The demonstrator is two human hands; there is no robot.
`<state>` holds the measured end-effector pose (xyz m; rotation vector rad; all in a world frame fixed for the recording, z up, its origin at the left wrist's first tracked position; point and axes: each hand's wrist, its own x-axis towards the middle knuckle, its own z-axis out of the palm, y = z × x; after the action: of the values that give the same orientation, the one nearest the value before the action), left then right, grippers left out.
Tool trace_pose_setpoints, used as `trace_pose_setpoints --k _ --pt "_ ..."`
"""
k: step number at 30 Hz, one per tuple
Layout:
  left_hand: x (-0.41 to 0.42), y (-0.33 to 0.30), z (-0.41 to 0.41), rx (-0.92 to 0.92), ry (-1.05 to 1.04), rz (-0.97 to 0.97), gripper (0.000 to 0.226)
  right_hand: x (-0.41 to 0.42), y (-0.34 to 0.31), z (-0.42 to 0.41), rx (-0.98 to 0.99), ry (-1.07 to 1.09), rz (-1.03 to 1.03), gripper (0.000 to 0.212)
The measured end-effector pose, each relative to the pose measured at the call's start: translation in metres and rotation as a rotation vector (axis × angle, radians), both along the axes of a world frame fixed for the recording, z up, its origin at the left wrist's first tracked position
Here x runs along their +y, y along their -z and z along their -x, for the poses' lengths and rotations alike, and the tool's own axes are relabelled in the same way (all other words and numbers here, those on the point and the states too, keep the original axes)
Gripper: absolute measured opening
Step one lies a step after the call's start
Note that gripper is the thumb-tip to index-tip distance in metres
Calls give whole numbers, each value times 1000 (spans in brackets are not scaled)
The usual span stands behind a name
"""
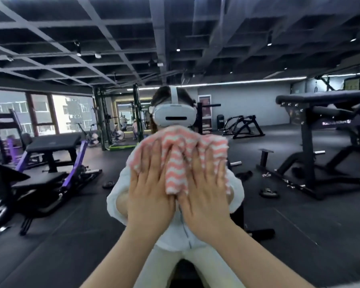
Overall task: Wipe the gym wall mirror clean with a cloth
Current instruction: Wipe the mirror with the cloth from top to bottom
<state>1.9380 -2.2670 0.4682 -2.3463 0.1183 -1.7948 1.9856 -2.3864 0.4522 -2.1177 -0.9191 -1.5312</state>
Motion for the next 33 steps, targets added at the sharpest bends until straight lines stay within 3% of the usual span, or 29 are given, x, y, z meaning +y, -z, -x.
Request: trace_pose_setpoints --k 9,15,21,23,26,29,30,33 --pt "3 119 14 217 49 -151 82 -49 124 -14 -11 -56 277 55" --pt "5 192 19 416 -26 -462 84 -103 201 -16 55 4 567 44" --pt "5 245 29 673 -93 -715 108 -121 260 1 212 -13 758 51" --pt "7 260 34 762 -134 -804 104 -122 275 7 249 -9 820 50" --pt "10 270 41 805 -164 -812 98 -114 286 17 255 23 809 54" --pt "18 268 44 710 -165 -756 106 -102 282 20 213 3 718 56" --pt "23 262 45 673 -159 -718 98 -96 274 20 193 -17 691 54" --pt "39 231 47 530 -86 -559 43 -71 227 16 99 -68 580 53"
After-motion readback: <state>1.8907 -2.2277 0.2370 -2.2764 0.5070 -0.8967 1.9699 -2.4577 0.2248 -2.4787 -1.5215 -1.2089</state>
